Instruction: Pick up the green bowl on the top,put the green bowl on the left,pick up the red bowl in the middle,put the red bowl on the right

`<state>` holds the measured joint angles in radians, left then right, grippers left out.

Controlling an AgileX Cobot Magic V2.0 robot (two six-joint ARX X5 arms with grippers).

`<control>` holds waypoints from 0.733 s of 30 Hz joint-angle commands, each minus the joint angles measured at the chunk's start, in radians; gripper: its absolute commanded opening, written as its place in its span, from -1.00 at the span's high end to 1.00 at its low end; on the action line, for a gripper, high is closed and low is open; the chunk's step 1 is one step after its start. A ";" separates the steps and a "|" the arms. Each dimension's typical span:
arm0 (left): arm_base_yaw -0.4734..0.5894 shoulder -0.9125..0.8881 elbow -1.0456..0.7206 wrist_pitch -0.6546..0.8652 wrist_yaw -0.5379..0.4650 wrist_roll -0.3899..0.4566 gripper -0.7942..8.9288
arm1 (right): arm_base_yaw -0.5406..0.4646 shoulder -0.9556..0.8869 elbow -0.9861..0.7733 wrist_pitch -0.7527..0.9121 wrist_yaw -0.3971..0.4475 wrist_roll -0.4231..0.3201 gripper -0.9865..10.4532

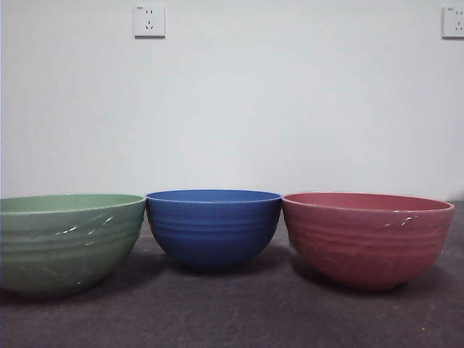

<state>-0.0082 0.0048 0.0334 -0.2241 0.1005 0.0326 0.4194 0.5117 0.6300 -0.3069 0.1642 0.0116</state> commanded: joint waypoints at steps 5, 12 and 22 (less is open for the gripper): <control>0.003 -0.001 -0.007 -0.023 0.005 -0.006 0.84 | 0.000 -0.002 -0.003 0.005 -0.001 0.009 0.82; 0.003 -0.001 -0.007 -0.023 0.005 -0.006 0.84 | 0.000 -0.002 -0.003 0.005 -0.001 0.009 0.82; 0.003 -0.001 -0.007 -0.023 0.004 -0.006 0.84 | -0.078 -0.144 -0.098 -0.044 -0.043 -0.118 0.82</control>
<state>-0.0082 0.0048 0.0334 -0.2245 0.1005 0.0326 0.3614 0.4011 0.5701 -0.3504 0.1364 -0.0814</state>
